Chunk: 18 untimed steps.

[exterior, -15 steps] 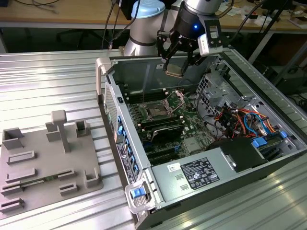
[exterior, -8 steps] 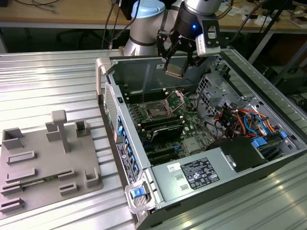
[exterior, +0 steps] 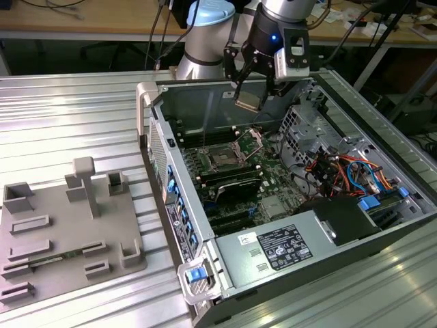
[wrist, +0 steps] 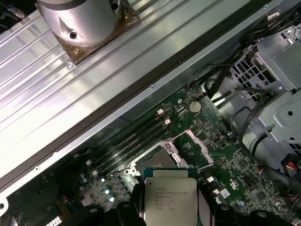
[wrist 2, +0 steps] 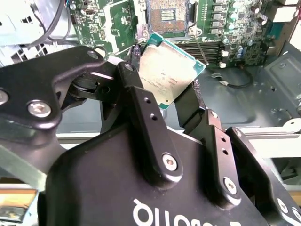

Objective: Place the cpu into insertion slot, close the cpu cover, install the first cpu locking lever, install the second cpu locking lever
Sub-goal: 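Place the cpu into insertion slot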

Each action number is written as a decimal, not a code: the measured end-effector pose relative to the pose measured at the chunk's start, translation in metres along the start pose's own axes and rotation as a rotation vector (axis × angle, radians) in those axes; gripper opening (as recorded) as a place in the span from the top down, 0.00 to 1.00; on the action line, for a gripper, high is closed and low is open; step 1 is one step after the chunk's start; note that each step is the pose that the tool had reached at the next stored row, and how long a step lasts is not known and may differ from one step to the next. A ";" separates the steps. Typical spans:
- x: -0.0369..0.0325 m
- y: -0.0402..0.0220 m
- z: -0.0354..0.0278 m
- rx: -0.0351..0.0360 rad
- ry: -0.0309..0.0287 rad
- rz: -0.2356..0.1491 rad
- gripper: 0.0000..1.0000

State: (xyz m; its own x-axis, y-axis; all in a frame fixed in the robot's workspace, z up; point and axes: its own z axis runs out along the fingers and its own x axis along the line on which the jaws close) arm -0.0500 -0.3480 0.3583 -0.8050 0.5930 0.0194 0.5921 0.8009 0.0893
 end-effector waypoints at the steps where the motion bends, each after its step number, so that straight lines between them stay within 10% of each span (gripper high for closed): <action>1: 0.0000 0.0000 0.0000 -0.0001 -0.0008 0.009 0.45; 18: 0.0001 -0.0001 0.0002 -0.0005 -0.0020 0.022 0.45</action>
State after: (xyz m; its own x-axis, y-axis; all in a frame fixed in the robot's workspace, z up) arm -0.0501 -0.3479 0.3581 -0.7918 0.6105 0.0194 0.6096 0.7877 0.0894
